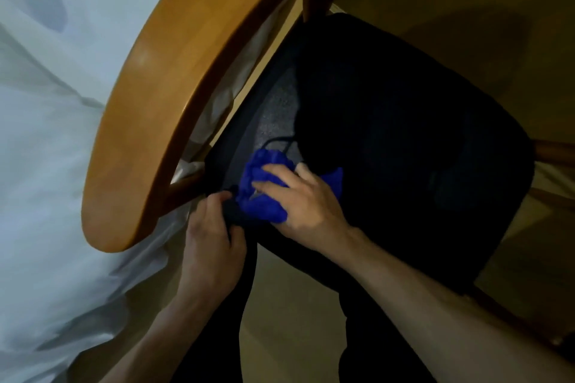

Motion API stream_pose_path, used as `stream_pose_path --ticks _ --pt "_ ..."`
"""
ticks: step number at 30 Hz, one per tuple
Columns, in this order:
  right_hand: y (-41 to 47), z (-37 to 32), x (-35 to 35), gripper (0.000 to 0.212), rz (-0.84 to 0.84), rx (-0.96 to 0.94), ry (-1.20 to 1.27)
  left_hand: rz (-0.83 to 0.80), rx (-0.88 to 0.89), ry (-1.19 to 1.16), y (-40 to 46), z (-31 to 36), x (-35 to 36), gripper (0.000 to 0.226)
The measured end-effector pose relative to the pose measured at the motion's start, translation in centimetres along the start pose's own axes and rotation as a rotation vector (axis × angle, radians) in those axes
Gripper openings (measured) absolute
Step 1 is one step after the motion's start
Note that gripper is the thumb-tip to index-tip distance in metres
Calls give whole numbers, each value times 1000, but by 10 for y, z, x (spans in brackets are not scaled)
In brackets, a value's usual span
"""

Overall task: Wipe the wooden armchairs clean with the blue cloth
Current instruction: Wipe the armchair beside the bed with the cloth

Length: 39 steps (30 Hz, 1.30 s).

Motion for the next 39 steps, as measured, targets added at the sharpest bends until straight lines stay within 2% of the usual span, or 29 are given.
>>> stream_pose_path --ticks 2,3,9,12,15,17,19,21,24,27,28,29,32,33,36,37,39 --pt "-11 3 -5 48 -52 -64 53 17 46 12 1 -1 1 49" --pt "-12 5 -11 48 -17 -74 63 24 66 7 -1 -2 3 51" --pt "63 33 -95 83 531 173 12 5 -55 -21 -31 -18 20 49" --pt "118 41 -116 73 534 284 -151 -16 -39 -35 -32 -18 20 46" --pt "138 24 -96 60 617 443 -112 10 -26 -87 -15 -11 8 43" --pt "129 5 -70 57 584 355 -109 34 -23 -102 -1 -6 -2 37" --pt "108 -11 -36 59 445 204 -109 86 -34 -141 9 -5 -13 28" --pt "79 -23 -3 66 280 134 -73 160 -13 -220 12 -3 -25 25" --pt "43 -26 20 68 34 11 -28 149 3 -336 16 2 -35 28" --pt "29 -19 -1 60 -125 -142 8 60 -107 -447 21 3 -30 48" --pt "30 -13 -16 61 -108 -139 10 59 -130 -487 23 4 -27 52" --pt "35 -7 -34 66 -17 -106 -4 59 -155 -528 24 6 -24 55" --pt "76 23 -101 83 408 100 -59 35 -232 -566 23 6 -17 62" --pt "93 30 -120 86 450 131 -124 29 -235 -536 22 5 -16 62" --pt "138 39 -137 74 273 152 -386 44 -202 -435 19 2 -14 54" --pt "146 37 -131 65 265 189 -406 56 -187 -408 18 1 -16 54" --pt "158 26 -117 51 345 325 -298 78 -142 -367 15 -1 -17 58"
Point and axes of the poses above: each hand's wrist, its own y-axis towards the middle knuckle, its own x-axis out of the palm, z = x × y, the point moved 1 cm from there along y, towards the middle knuckle, and after that the axes turned 15 degrees about y, right-handed, at the moved point
